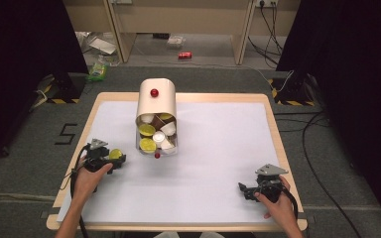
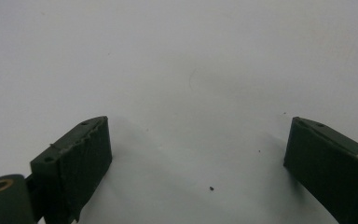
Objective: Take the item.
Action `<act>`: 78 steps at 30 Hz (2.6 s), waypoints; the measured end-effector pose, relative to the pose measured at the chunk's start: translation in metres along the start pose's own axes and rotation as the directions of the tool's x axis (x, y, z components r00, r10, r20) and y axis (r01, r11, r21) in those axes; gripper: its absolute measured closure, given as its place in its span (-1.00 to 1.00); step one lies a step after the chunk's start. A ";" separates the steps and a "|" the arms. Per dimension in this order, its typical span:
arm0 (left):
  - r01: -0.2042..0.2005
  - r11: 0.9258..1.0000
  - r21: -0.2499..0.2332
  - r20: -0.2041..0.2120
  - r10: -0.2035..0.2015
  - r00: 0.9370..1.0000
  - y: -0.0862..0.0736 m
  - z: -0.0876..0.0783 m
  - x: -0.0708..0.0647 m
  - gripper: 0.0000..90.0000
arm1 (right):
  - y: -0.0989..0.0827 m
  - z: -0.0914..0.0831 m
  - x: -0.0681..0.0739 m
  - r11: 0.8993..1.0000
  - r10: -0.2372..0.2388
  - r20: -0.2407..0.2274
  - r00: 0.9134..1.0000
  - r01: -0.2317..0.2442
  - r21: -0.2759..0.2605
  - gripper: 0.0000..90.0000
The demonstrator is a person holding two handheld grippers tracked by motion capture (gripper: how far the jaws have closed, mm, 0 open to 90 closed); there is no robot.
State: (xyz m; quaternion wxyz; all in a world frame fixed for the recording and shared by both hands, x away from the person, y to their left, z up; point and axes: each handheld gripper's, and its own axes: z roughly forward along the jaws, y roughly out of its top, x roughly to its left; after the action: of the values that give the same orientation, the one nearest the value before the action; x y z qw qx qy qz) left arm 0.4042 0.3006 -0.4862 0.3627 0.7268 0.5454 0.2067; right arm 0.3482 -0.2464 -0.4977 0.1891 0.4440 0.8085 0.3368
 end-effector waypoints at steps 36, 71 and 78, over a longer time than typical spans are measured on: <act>-0.019 0.998 -0.057 0.009 0.019 1.000 -0.007 -0.036 -0.020 -0.64 | 0.000 0.000 0.000 1.000 0.001 0.000 1.000 -0.001 0.002 -0.83; -0.044 0.995 -0.092 0.038 0.048 0.998 -0.034 -0.051 -0.044 -0.62 | 0.000 0.000 0.000 1.000 0.003 0.000 1.000 -0.003 0.003 -0.83; -0.048 0.995 -0.086 0.041 0.052 0.998 -0.038 -0.050 -0.047 -0.61 | 0.000 0.000 0.000 1.000 0.003 0.000 1.000 -0.003 0.003 -0.83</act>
State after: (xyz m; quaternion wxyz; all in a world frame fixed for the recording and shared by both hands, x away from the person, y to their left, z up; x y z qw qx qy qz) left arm 0.3298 0.2772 -0.4781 0.3995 0.7286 0.5098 0.2229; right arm 0.3479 -0.2463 -0.4975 0.1880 0.4455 0.8083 0.3359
